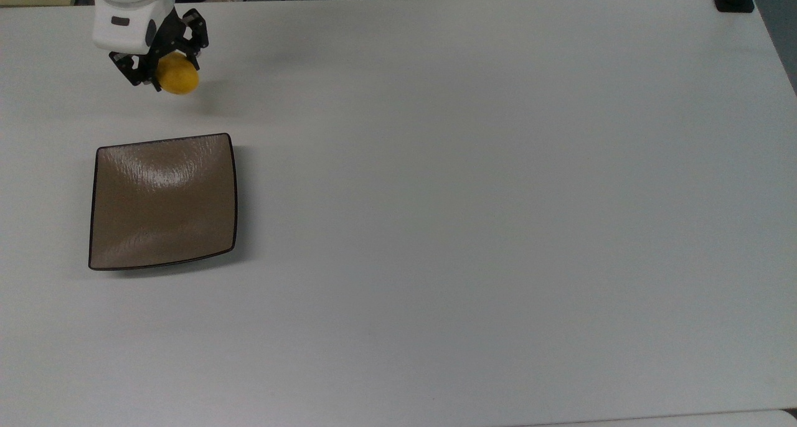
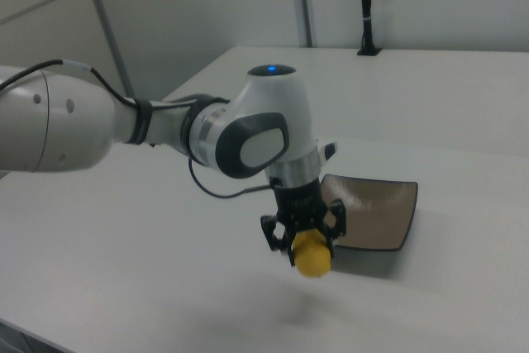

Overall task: Put potatoes on a ceramic plate
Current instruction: 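Carry the potato over the brown plate and lower it, then open the gripper to release the potato onto the plate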

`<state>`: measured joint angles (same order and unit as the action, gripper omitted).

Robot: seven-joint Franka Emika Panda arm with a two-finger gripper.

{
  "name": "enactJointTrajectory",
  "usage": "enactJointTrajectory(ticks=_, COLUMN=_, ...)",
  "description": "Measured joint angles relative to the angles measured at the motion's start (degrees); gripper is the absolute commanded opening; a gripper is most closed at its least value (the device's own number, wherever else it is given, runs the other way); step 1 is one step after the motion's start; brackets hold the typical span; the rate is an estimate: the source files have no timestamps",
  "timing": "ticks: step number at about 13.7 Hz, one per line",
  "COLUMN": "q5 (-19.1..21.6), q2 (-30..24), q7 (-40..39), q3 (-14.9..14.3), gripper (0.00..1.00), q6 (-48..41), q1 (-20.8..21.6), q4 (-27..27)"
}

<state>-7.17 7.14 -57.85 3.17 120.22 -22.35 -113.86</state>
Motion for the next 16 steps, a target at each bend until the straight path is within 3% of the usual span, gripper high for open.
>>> enactJointTrajectory(ticks=4, q5=9.9, q2=4.1, q7=16.0, q3=0.0, gripper=0.65, q6=2.4, q1=0.7, q4=9.0)
enactJointTrajectory(ticks=5, q5=10.9, q2=5.7, q7=20.7, q3=0.2, gripper=0.70, q6=5.6, q1=0.9, q4=10.2)
enactJointTrajectory(ticks=6, q5=11.1, q2=7.3, q7=25.5, q3=0.7, gripper=0.75, q6=9.2, q1=1.1, q4=10.5)
enactJointTrajectory(ticks=8, q5=11.1, q2=10.2, q7=32.7, q3=1.6, gripper=1.00, q6=14.3, q1=1.7, q4=10.9)
enactJointTrajectory(ticks=16, q5=11.1, q2=11.4, q7=37.8, q3=1.9, gripper=1.00, q6=16.2, q1=2.6, q4=12.0)
